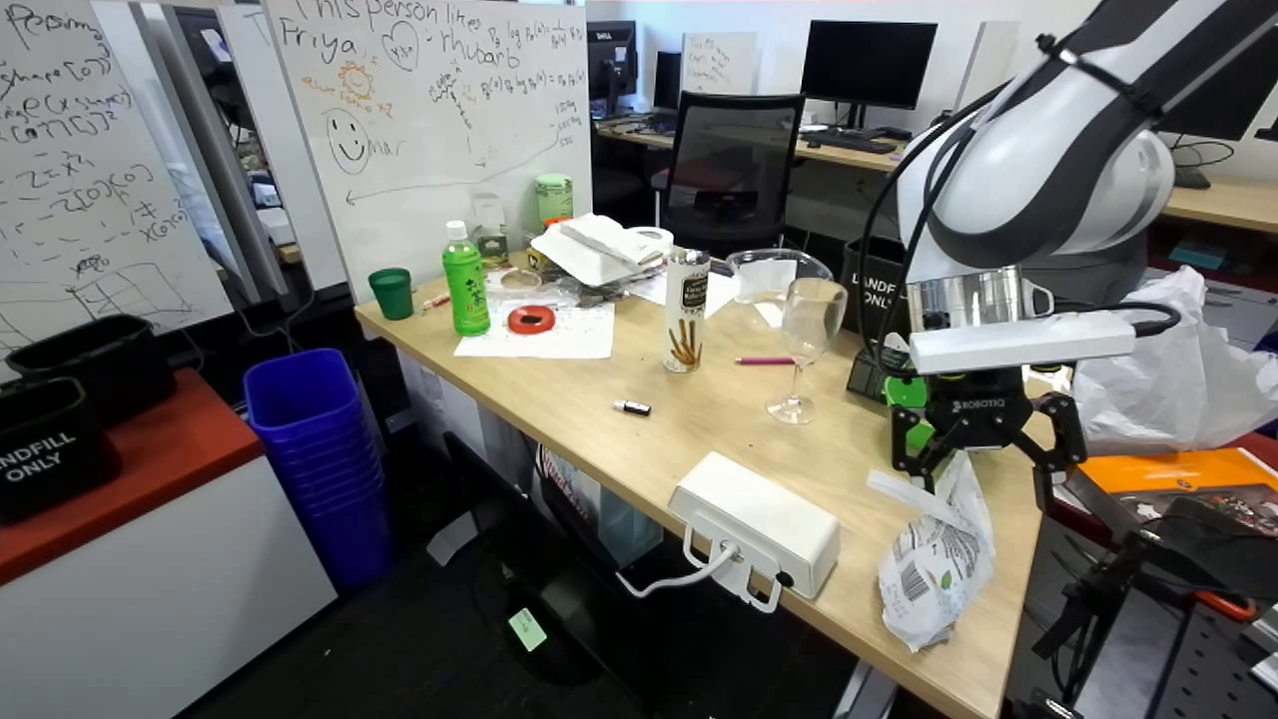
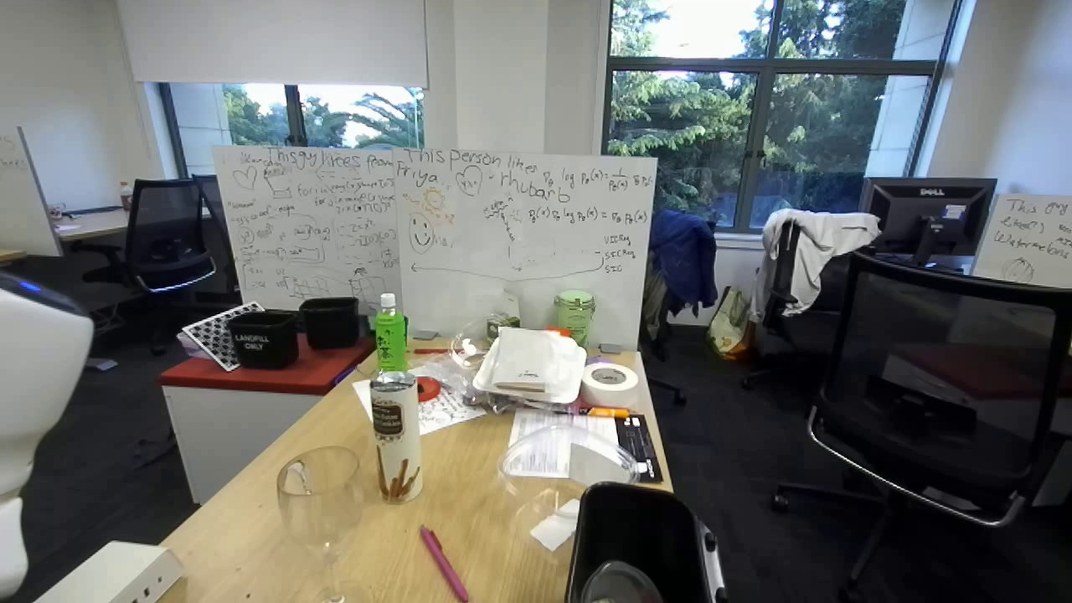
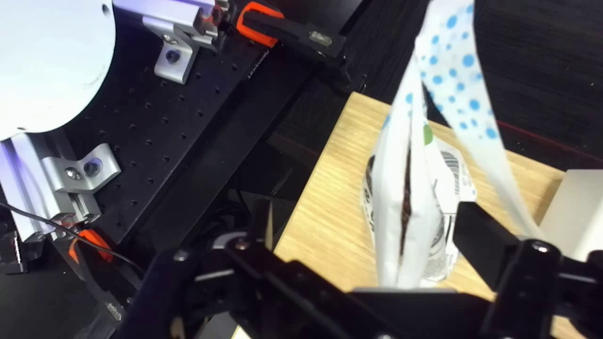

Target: Place the white package in the clear container

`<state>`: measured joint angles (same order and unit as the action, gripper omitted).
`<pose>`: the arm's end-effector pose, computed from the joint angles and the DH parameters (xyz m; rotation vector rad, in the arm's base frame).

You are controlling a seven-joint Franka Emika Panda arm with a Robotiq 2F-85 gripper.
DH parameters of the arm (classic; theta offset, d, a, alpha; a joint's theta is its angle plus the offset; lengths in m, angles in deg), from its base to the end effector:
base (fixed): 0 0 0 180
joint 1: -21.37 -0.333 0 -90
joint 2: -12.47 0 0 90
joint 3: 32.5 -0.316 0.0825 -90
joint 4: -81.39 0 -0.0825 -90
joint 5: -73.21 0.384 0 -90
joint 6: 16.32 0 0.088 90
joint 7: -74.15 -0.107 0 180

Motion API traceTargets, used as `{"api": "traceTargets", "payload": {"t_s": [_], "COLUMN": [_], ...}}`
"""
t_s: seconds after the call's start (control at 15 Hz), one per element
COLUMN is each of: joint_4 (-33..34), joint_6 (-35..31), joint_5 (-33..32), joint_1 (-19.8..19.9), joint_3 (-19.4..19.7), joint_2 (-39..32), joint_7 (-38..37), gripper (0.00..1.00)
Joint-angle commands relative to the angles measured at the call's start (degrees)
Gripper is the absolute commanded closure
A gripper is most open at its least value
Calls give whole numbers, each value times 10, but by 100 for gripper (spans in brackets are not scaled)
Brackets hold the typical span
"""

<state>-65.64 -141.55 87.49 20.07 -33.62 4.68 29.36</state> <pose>0.3866 0.0257 0.1865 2.6563 -1.3442 -0.8177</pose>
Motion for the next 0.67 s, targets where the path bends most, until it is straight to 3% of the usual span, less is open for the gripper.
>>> {"api": "traceTargets", "payload": {"t_s": [0.0, 0.6], "joint_4": [25, 38], "joint_6": [-6, -2], "joint_5": [-37, -43], "joint_1": [-9, -15], "joint_3": [11, 7], "joint_2": [-26, -15], "joint_7": [-35, -30], "gripper": [29, 92]}}
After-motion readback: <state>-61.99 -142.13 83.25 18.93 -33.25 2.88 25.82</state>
